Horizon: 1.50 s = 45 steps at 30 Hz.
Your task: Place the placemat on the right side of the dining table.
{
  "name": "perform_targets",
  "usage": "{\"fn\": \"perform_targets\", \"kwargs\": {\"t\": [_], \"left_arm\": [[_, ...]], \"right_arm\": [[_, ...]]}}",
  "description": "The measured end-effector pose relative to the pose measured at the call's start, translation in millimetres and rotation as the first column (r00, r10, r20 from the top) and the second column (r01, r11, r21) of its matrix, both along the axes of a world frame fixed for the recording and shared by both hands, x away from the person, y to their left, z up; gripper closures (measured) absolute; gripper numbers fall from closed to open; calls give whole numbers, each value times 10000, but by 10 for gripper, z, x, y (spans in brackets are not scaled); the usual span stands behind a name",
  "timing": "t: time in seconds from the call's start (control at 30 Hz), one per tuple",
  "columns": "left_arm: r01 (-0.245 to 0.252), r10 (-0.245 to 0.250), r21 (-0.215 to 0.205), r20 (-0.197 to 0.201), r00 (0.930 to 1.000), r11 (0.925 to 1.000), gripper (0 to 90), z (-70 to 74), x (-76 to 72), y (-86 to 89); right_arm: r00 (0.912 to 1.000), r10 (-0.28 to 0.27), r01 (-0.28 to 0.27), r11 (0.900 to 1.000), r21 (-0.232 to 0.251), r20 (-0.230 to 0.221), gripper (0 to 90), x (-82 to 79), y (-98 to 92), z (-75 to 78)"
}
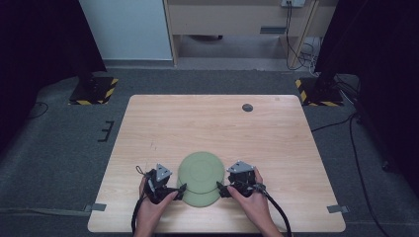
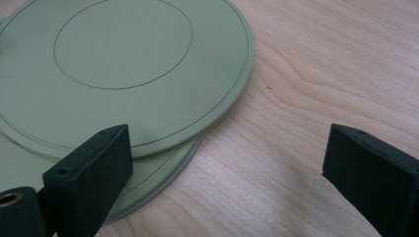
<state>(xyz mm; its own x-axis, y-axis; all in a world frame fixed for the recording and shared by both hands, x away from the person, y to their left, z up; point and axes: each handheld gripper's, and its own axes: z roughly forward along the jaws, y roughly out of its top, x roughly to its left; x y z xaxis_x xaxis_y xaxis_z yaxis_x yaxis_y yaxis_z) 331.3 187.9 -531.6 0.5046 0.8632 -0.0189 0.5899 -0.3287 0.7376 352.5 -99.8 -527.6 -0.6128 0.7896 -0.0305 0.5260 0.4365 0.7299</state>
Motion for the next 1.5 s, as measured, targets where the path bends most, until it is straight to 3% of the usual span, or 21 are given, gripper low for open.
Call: {"fn": "perform_targets", "kwargs": {"t": [0.43,0.77,1.03,1.3,1.47,1.5], "left_arm": [[-89,88,113,131,9999,9999,31,11,-22,-7],[-260,259,91,125,9996,9996,2,-2,35,-32],[-228,227,94,131,9997,9997,16,-1,5,-45],[-252,251,80,152,9996,9997,13,-3,19,-57],[-91,90,90,159,9998,9999,20,2,-3,-61],[-89,86,129,190,9998,9999,16,1,-3,-67]], "right_arm": [[9996,89,-82,9995,289,-261,73,-12,-26,17],[10000,-6,6,10000,-18,-16,50,15,24,-5],[9999,132,-132,9999,-27,-71,69,-13,17,5],[9998,-118,119,9999,67,-173,24,24,24,-15],[9998,-83,83,10000,13,-159,64,-2,28,2],[9995,13,-12,10000,31,-323,67,0,10,28]]}}
